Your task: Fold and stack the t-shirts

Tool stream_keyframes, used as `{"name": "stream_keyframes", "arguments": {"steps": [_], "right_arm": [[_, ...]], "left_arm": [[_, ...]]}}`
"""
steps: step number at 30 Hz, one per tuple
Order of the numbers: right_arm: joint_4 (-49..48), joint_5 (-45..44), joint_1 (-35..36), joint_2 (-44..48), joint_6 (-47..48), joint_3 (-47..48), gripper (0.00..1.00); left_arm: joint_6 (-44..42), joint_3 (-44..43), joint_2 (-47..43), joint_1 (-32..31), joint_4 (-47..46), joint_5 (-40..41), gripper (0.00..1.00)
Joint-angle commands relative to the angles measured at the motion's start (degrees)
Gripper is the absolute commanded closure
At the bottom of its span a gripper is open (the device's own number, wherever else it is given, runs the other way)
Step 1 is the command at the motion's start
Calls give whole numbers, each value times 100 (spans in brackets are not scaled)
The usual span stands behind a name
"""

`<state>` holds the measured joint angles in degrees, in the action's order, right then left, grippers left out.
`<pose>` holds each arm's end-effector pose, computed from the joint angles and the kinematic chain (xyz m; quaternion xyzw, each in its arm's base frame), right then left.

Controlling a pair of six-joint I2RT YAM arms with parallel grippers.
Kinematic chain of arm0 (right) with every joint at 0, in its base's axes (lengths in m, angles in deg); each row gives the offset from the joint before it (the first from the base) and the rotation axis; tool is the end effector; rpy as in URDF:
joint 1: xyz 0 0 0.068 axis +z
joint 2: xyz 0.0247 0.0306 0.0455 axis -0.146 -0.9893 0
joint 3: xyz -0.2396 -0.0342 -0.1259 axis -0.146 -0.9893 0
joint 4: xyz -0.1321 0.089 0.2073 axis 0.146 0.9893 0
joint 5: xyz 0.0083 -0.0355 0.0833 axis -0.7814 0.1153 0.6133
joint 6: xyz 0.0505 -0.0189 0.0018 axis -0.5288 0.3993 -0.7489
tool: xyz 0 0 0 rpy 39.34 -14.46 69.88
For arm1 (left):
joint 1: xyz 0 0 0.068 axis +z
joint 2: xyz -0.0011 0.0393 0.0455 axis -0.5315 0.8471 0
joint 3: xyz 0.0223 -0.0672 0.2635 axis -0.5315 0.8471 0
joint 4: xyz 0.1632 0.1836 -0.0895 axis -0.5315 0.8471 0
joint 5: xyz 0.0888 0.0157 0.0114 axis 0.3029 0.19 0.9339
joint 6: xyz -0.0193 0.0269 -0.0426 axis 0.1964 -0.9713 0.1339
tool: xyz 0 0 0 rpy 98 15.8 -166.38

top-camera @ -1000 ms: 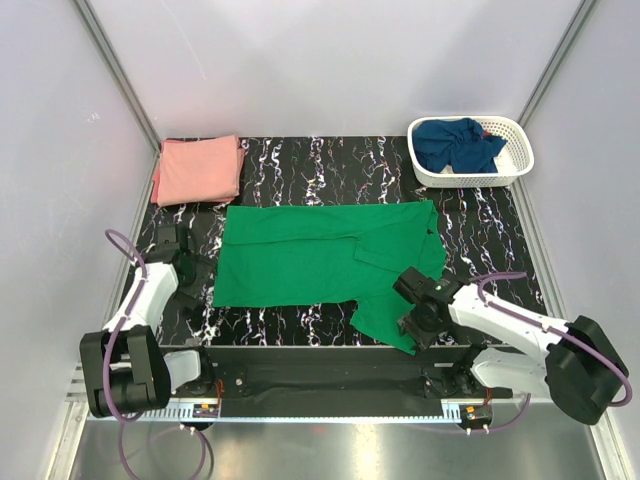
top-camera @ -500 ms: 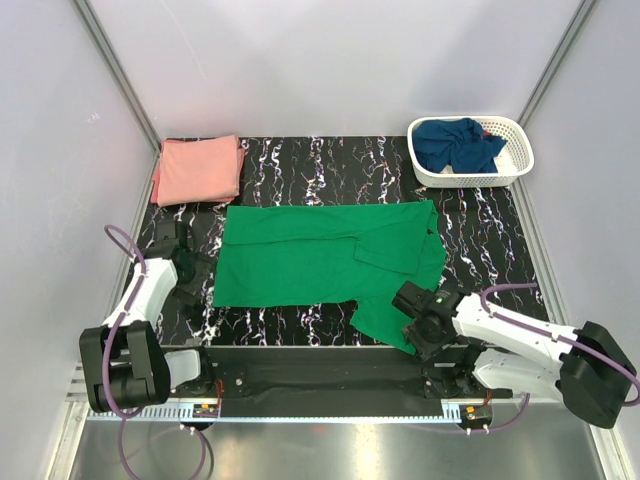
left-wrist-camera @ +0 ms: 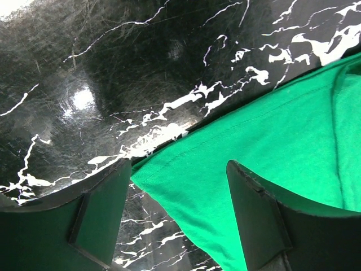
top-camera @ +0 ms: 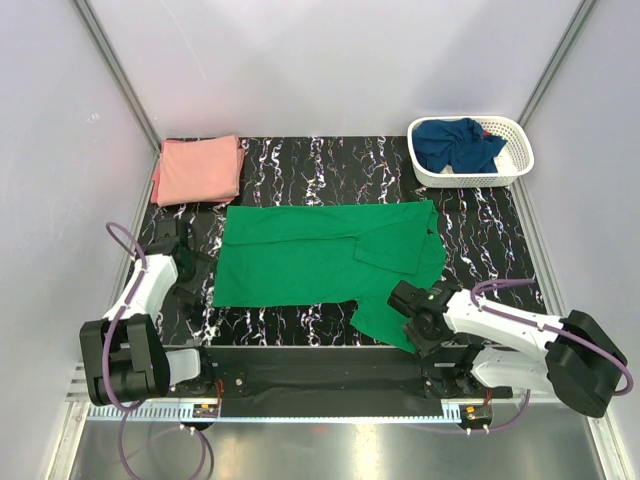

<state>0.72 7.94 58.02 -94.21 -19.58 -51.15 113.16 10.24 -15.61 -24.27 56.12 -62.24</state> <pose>0.0958 0.1024 0.1565 0.4935 0.8642 -0.0501 0.0846 0.2079 0.0322 0.1918 -0.5472 0.8203 -0.0233 0.1648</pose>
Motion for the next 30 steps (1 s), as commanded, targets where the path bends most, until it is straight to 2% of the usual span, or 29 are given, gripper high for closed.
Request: {"name": "stream_keyframes", "arguments": {"steps": [1,11,13,14,16,17,18,24,26,30], "right_arm": [[-187,-426,65,-73,-173,101,52],[-363,-418,56,-345,-68,224,53],[-241,-435,65,-389,-77,312,56],[-205,-444,56,-372,-59,338,61],[-47,-540,56,-293,11,391,84],[32,-584,65,-206,20,470,95],[215,-637,56,-162,37,523,100],[419,-1146,56,50,659,1085,100],[472,-1261,56,-29,915,1410,100],[700,-1515,56,-257,1276,1849,100]], "left_arm": [[-64,-265,63,16,-104,-13,27],[23,-247,177,16,-183,-57,27],[-3,-291,221,25,-148,-14,28],[-12,-291,230,16,-130,13,28],[6,-291,230,16,-69,100,28],[84,-300,238,16,158,397,29],[120,-326,247,16,229,513,29],[94,-265,19,25,310,506,31],[-194,-178,-288,25,73,260,30],[-135,69,-798,34,133,329,29]]}}
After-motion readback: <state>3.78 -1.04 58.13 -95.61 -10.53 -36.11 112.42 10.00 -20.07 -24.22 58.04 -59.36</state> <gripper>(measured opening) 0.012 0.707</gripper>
